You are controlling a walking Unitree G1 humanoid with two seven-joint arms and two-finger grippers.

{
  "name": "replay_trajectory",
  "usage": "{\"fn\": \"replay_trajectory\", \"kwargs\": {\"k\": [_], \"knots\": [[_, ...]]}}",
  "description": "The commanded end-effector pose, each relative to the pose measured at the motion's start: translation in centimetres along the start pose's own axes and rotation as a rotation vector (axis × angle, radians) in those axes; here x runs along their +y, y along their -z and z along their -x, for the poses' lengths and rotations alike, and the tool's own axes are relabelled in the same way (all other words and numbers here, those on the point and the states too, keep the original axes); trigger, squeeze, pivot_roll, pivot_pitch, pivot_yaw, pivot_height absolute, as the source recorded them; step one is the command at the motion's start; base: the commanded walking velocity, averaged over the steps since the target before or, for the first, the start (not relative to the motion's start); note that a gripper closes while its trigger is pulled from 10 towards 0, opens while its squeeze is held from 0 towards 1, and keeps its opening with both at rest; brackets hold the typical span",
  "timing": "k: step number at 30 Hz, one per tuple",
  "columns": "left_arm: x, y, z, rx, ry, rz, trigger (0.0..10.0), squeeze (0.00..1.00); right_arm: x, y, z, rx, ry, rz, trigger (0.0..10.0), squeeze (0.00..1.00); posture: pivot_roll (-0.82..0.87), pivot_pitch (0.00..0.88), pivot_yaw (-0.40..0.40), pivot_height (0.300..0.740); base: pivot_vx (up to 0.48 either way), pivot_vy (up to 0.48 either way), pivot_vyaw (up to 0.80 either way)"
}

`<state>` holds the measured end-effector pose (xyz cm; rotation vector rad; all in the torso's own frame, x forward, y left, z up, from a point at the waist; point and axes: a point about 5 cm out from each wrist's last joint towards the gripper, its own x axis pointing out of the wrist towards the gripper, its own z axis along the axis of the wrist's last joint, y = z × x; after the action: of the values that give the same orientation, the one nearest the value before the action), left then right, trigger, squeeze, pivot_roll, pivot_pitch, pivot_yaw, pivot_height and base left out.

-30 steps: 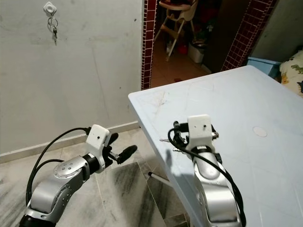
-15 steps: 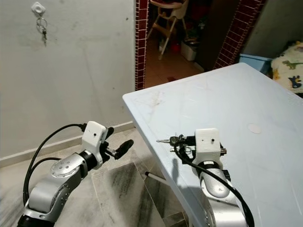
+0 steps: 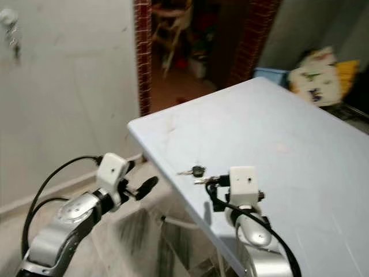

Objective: Hang keys on a hook

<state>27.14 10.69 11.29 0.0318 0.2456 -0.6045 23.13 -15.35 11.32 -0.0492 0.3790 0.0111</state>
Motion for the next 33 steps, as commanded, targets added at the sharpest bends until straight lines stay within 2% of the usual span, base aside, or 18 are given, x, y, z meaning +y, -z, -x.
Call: {"fn": "replay_trajectory", "kwargs": {"k": [1,3,6,12,22,33], "knots": [[-0.2,-0.1,0.0,0.005,0.01,-0.007,10.0,0.0,0.1,-0.5,-0.4,-0.005,-0.005,-0.021,10.0,0.0,0.03,0.0,-0.057,0.74,0.0,0.0,0.0],[-0.1,-0.4,0.0,-0.005,-0.013,-0.035,10.0,0.0,0.4,-0.8,-0.8,-0.009,-0.02,-0.045,10.0,0.0,0.03,0.0,-0.057,0.74,0.0,0.0,0.0],[-0.1,-0.5,0.0,-0.013,-0.019,-0.035,10.0,0.0,0.7,-1.4,-1.3,-0.026,-0.032,-0.047,10.0,0.0,0.03,0.0,-0.057,0.74,0.0,0.0,0.0],[-0.1,-0.6,0.0,-0.025,-0.03,-0.012,10.0,0.0,1.1,-2.4,-2.1,-0.047,-0.059,-0.047,10.0,0.0,0.05,0.0,-0.063,0.74,0.0,0.0,0.0],[-0.1,-0.9,-0.3,-0.039,-0.048,0.016,10.0,0.0,1.4,-2.8,-2.5,-0.05,-0.074,-0.045,10.0,0.0,0.05,0.0,-0.07,0.74,0.0,-0.073,0.0],[-0.1,-0.4,-0.3,-0.022,-0.06,0.018,10.0,0.0,2.0,-1.2,-3.8,0.07,-0.046,-0.052,10.0,0.0,0.06,0.0,-0.078,0.74,0.0,-0.053,0.0]]}}
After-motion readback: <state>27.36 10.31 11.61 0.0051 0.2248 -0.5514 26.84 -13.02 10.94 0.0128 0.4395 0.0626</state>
